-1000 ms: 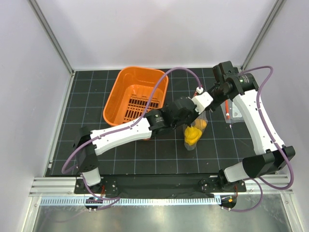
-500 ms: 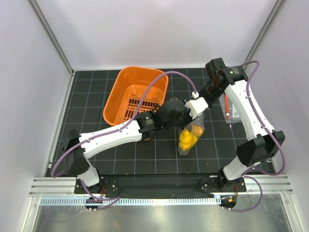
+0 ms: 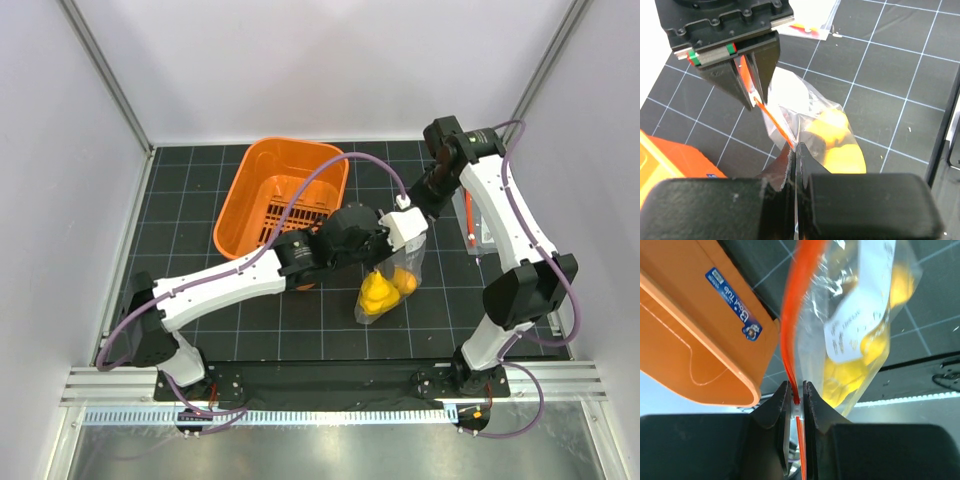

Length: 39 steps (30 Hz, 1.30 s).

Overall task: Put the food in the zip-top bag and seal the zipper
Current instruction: Zip the zipper food storage bag at the center of the board, then place the zipper food storage bag at the center of the board.

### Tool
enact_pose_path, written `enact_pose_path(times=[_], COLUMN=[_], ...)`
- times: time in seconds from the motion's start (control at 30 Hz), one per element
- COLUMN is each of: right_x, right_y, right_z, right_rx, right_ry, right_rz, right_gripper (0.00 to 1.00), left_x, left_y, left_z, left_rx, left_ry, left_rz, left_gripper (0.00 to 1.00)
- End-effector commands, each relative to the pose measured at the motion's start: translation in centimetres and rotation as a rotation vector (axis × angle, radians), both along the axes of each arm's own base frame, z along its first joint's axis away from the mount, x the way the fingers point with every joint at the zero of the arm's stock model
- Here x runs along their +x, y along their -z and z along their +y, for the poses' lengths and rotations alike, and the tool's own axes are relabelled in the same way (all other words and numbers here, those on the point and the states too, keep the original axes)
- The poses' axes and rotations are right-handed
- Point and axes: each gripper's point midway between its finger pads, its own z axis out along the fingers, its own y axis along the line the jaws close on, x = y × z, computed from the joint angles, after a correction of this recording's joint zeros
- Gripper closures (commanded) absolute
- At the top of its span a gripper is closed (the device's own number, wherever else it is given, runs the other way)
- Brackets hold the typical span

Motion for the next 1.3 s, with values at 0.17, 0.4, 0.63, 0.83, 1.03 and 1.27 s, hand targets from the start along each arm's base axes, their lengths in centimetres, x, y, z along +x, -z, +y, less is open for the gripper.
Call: enact_pose_path(times=[0.17, 0.4, 0.63, 0.83, 1.03, 1.27], right_x=[-0.6, -0.3, 0.6, 1.4, 3.1, 6.6], right_y=[0.8, 1.7, 2.6, 3.0, 1.9, -3.1], right_z=[-6.9, -9.0, -11.1, -12.0, -11.9, -8.6], right_rx=[-0.324, -0.39, -0.482, -0.525, -0.516, -0.32], right_ry=[0.009, 0.027, 0.017, 0.01, 0.022, 0.004], right_rz=[0.053, 0.079, 0.102, 0.084, -0.019, -0.373], right_gripper=[0.99, 0.99, 0.99, 0.99, 0.99, 0.96], left_x=[-3.9, -4.5, -5.3, -5.7, -6.1, -6.5], left_y=[-7.0, -7.6, -8.4, -9.2, -8.9, -9.4], left_z=[1.1, 1.7, 3.2, 4.6, 5.4, 6.2], left_rx=[-0.142, -0.159, -0.159, -0.172, -0.178, -0.211], left_ry=[0.113, 0.105, 0.1, 0.086, 0.076, 0.047], left_rz=[-0.027, 0.001, 0.009, 0.009, 0.036, 0.081], left_gripper=[1.0, 1.0, 1.0, 1.0, 1.0, 0.86])
